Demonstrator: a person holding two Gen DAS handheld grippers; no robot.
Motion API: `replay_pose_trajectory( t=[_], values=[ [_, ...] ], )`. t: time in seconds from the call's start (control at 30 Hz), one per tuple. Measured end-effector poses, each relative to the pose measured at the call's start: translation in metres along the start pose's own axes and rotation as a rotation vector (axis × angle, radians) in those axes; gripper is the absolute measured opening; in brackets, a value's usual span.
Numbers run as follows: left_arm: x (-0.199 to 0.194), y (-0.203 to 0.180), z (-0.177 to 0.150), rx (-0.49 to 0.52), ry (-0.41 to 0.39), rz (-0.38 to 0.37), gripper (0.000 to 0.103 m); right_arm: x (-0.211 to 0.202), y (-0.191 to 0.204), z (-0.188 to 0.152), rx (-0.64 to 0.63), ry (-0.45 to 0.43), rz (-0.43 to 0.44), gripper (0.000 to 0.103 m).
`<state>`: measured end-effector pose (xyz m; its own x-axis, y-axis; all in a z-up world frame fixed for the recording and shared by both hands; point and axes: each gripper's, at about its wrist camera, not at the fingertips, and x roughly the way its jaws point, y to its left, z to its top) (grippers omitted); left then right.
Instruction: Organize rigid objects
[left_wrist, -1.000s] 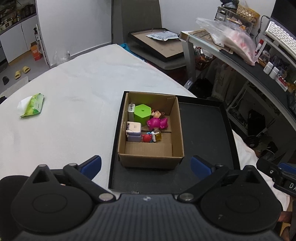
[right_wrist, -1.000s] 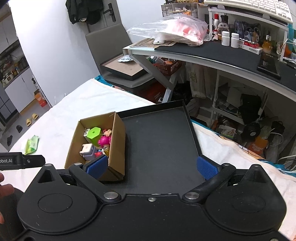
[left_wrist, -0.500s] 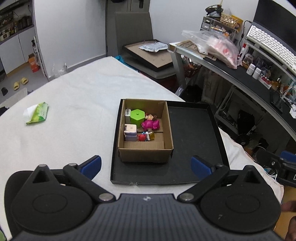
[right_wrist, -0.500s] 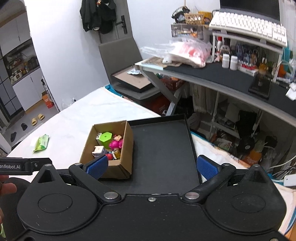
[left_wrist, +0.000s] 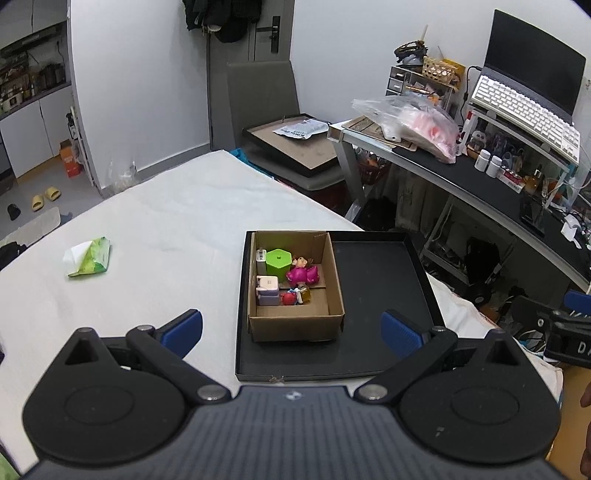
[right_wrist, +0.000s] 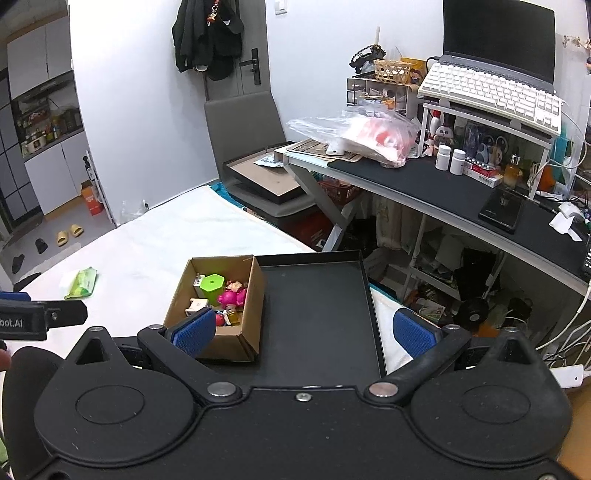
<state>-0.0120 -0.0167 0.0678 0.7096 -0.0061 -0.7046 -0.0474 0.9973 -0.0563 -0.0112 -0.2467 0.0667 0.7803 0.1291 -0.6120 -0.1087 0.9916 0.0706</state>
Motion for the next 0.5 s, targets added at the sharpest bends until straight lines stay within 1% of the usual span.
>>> replay_pose_trajectory(
  t=[0.23, 0.5],
  values=[
    [-0.0042, -0.0018, -0.0072, 0.023, -0.004, -0.013, 0.102, -0.0021, 0.003, -0.0022, -0.008, 0.004, -0.011, 0.103],
    [0.0002, 0.0004, -0.0111, 0.021, -0.004, 0.005, 0.102, -0.0019, 0.0034, -0.0063, -0.002, 0.015, -0.011, 0.103]
  ],
)
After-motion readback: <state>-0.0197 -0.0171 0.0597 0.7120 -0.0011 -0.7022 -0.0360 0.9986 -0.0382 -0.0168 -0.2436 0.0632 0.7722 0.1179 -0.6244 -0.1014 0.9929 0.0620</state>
